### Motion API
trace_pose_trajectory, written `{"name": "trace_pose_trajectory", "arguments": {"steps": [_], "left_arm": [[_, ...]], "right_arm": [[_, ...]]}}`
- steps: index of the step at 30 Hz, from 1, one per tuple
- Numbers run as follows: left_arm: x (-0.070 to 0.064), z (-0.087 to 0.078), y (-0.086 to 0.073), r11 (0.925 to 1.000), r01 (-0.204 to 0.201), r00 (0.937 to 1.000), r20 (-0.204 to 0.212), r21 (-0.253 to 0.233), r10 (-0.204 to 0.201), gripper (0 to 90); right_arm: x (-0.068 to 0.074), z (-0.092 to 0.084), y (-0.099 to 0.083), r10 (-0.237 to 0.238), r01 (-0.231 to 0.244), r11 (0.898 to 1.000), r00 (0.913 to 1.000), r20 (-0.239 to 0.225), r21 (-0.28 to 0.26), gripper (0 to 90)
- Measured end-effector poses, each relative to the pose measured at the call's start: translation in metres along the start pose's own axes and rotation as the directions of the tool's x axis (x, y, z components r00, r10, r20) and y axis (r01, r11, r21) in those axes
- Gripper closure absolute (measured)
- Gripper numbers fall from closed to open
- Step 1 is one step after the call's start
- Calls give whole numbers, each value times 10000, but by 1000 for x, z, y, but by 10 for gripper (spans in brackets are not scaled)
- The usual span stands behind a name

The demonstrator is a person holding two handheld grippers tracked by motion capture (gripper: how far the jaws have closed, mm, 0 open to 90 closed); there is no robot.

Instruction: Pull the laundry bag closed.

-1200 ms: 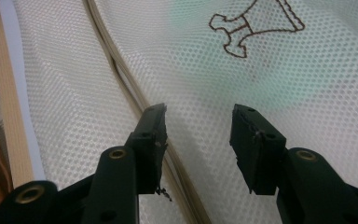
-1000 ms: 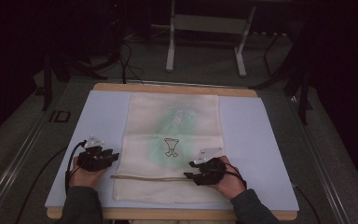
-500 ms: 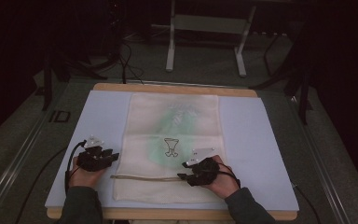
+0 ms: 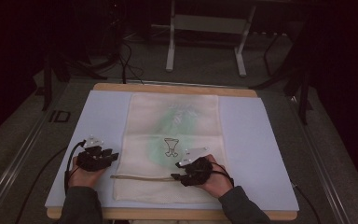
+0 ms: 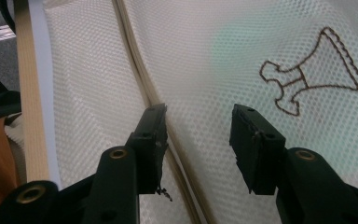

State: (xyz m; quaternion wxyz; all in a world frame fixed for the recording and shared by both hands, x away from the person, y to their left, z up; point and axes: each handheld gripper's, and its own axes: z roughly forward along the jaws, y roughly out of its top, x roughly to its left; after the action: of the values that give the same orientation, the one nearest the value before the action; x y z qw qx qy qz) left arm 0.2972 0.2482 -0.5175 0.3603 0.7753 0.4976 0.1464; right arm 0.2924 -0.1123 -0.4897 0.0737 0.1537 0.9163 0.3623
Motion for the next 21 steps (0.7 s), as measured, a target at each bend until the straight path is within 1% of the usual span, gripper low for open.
{"name": "trace_pose_trajectory", "arguments": {"steps": [19, 21], "left_arm": [[1, -1, 0, 10000, 22, 10000, 39, -6, -22, 613], [2, -1, 0, 10000, 12, 10000, 28, 4, -12, 613]], "right_arm": [[10, 15, 21, -510, 511, 9987, 9984, -251, 23, 565], [12, 17, 26, -589, 590, 9983, 9978, -300, 37, 564]]}}
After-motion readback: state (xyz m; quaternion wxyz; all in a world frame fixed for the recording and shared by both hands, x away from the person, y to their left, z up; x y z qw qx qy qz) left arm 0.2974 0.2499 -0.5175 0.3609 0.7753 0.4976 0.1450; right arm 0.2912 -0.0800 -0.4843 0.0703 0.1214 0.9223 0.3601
